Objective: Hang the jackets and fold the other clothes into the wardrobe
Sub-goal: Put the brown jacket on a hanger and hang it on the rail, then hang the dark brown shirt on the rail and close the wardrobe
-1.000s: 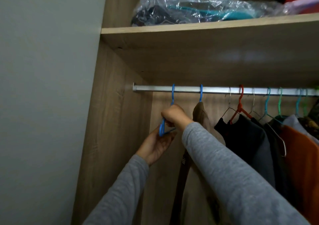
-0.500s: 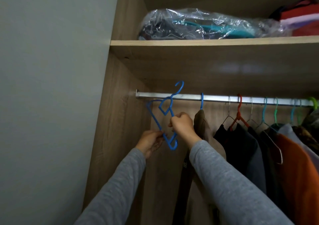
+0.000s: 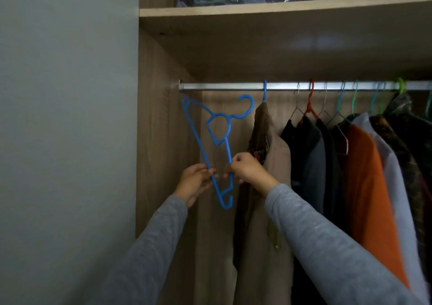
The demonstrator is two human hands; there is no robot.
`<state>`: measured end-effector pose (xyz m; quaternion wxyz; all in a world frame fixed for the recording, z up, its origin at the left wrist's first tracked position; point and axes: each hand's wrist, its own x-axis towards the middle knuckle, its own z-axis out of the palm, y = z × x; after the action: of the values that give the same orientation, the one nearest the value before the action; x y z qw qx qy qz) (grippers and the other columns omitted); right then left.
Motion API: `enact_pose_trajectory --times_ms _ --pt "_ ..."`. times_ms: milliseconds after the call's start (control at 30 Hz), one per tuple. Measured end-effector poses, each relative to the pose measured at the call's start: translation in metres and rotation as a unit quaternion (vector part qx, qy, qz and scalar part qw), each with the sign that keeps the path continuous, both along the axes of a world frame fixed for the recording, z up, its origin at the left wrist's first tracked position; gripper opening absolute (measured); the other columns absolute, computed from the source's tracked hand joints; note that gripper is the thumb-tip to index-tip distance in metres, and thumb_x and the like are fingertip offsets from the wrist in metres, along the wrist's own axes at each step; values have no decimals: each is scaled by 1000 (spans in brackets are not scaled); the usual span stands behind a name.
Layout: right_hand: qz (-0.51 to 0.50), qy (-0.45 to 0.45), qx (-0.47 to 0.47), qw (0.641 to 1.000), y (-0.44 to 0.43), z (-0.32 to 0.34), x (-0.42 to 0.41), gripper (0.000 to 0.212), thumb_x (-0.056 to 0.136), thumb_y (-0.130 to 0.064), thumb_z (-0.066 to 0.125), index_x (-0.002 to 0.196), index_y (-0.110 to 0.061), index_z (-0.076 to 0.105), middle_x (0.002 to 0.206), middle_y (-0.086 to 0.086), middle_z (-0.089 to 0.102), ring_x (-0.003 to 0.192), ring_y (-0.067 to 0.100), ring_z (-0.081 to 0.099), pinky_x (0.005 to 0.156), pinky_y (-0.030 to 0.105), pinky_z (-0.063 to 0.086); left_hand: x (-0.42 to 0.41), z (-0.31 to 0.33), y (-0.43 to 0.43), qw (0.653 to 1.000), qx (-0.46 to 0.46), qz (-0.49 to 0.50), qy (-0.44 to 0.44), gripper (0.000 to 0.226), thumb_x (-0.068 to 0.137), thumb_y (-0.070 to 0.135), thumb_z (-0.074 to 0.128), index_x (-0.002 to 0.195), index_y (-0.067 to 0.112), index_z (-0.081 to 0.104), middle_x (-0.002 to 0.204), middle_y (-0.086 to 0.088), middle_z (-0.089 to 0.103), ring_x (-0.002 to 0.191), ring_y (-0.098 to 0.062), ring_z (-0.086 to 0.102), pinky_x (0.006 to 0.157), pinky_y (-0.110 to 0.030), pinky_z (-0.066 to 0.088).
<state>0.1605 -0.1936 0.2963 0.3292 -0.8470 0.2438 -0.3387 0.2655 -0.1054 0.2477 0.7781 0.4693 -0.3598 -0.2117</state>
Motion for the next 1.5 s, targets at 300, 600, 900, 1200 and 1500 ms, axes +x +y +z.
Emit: enact_pose_trajectory --times_ms 300,600,900,1200,1500 --pt "75 -66 51 994 39 -22 -61 18 88 -20 61 70 -16 61 70 -1 62 61 8 57 56 22 44 -68 -14 58 986 91 91 -108 15 90 -5 53 96 9 54 84 -6 61 52 -2 65 57 -17 52" --pt "178 -319 192 911 81 -60 -173 35 101 -22 39 70 -11 49 62 2 44 29 0 37 34 14 31 -197 -65 106 968 189 96 -135 26 88 -9 53 90 16 49 81 -6 56 54 -3 65 55 -21 54" --pt "269 -235 70 932 107 -116 -256 33 99 -21 44 68 -15 55 58 0 46 39 0 42 42 10 33 -298 -76 176 783 164 487 -351 72 92 38 54 146 2 23 152 -16 22 143 -25 16 116 -26 9" --pt "362 -150 -108 914 163 -114 -316 30 95 -14 53 68 -5 62 53 8 58 45 0 47 53 12 36 -352 -82 263 673 380 385 -504 40 100 38 32 95 9 59 89 -7 64 89 -29 59 82 -36 42" --pt "416 -67 -129 898 293 -121 -330 31 96 -33 49 70 -18 59 61 8 61 36 6 44 44 24 39 -401 -82 413 681 456 361 -445 31 102 34 34 94 12 56 81 0 58 72 -19 50 75 -36 45"
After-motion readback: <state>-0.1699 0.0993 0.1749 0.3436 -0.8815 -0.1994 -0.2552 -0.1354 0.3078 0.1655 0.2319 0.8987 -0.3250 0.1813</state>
